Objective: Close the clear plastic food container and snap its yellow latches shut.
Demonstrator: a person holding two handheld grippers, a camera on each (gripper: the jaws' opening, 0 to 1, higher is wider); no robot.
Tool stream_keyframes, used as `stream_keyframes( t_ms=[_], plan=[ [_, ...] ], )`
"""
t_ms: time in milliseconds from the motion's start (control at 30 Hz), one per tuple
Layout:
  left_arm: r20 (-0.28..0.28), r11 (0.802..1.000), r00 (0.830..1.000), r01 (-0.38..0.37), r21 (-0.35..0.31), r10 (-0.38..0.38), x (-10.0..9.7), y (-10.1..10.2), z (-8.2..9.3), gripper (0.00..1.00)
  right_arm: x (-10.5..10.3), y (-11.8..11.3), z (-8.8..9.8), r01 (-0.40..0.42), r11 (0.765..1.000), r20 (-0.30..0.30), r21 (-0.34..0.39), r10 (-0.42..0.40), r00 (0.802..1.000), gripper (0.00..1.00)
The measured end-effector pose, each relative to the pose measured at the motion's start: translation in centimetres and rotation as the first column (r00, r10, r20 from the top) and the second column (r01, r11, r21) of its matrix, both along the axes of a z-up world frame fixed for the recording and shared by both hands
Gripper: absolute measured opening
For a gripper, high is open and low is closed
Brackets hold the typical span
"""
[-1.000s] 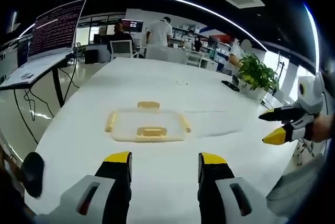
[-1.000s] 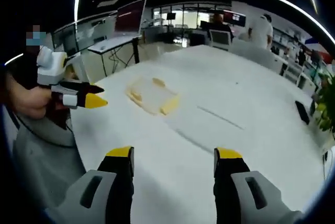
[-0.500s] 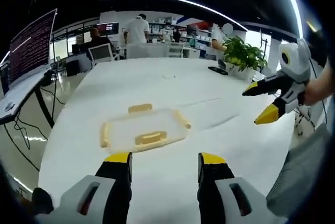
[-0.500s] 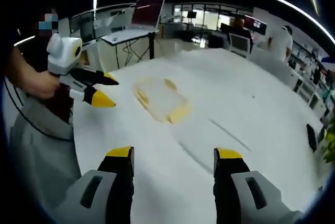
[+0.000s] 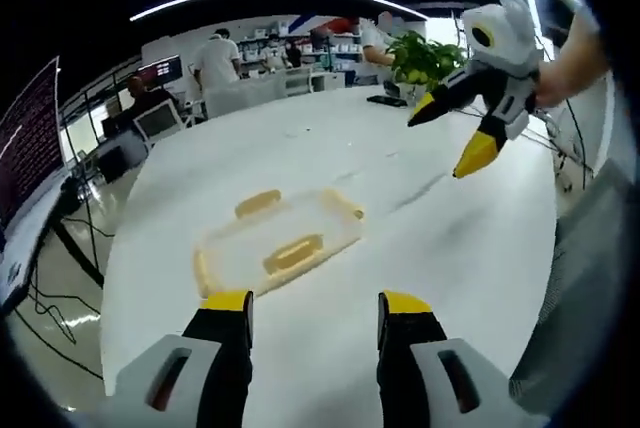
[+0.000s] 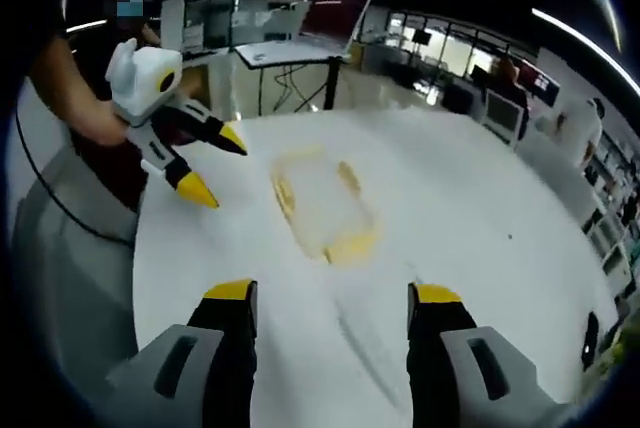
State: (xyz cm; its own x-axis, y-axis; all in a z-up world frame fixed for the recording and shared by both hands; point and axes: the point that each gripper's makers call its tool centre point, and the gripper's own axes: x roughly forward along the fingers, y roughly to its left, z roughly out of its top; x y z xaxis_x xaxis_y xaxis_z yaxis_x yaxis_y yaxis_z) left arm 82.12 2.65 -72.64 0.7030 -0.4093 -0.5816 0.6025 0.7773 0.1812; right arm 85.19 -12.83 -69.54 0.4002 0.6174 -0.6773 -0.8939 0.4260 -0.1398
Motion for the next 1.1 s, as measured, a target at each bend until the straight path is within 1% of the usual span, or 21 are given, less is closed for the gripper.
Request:
stream_keyframes(
  t_ms=[67,133,233,333,467,500,533,567,600,700,800,833,967,1100],
  plan=[
    [0.016,0.999,0.999,0.042,0.02,-0.042,0.2,-0.2,0.2,0.44,0.3,0.6,-0.1,-0.045,0.999,0.014,-0.014,0.045,0.999,0.57],
    [0.015,0.998,0.998,0.06,0.029,-0.061,0.6,0.0,0.3,0.44,0.6,1.0,-0.3,-0.079,0.996,0.014,-0.031,0.08,0.997,0.57],
    [0.017,0.996,0.997,0.075,0.04,-0.076,1.2,0.4,0.5,0.44,1.0,1.7,-0.5,-0.132,0.99,0.022,-0.051,0.133,0.991,0.56],
    [0.023,0.994,0.995,0.091,0.06,-0.092,2.1,1.2,0.7,0.44,1.5,2.2,-0.7,-0.166,0.984,0.023,-0.068,0.168,0.986,0.56],
    [0.022,0.991,0.994,0.105,0.083,-0.107,3.1,2.2,0.8,0.44,2.1,2.8,-1.3,-0.203,0.975,0.004,-0.088,0.204,0.979,0.57],
    [0.023,0.988,0.993,0.114,0.1,-0.116,3.3,2.5,0.9,0.44,2.2,3.0,-1.6,-0.22,0.97,-0.005,-0.099,0.22,0.975,0.57],
    [0.022,0.985,0.992,0.122,0.12,-0.126,3.6,2.8,0.9,0.44,2.3,3.0,-1.7,-0.227,0.968,-0.007,-0.105,0.228,0.974,0.57],
    [0.02,0.978,0.988,0.147,0.147,-0.151,3.8,3.0,0.9,0.44,2.4,3.2,-1.9,-0.238,0.965,-0.008,-0.113,0.239,0.971,0.57],
    [0.016,0.975,0.987,0.157,0.154,-0.161,3.9,3.1,0.8,0.44,2.6,3.2,-2.0,-0.244,0.963,-0.01,-0.116,0.244,0.97,0.57],
    [-0.014,0.967,0.98,0.199,0.16,-0.2,4.3,3.4,0.7,0.44,2.8,3.7,-2.3,-0.266,0.956,-0.025,-0.123,0.266,0.964,0.57],
    [-0.036,0.958,0.974,0.228,0.172,-0.225,4.5,3.6,0.5,0.44,2.8,3.9,-2.9,-0.298,0.944,-0.058,-0.145,0.292,0.955,0.57],
    [-0.034,0.955,0.971,0.238,0.177,-0.235,4.6,3.6,0.5,0.44,2.8,4.0,-3.1,-0.304,0.941,-0.061,-0.148,0.298,0.952,0.57],
    [-0.06,0.946,0.963,0.268,0.18,-0.261,4.9,3.8,-0.1,0.44,2.8,4.4,-3.5,-0.336,0.927,-0.072,-0.164,0.329,0.942,0.57],
    [-0.077,0.917,0.946,0.324,0.234,-0.315,5.3,4.0,-0.5,0.45,3.0,4.8,-4.0,-0.344,0.924,-0.088,-0.169,0.334,0.939,0.58]
  ],
)
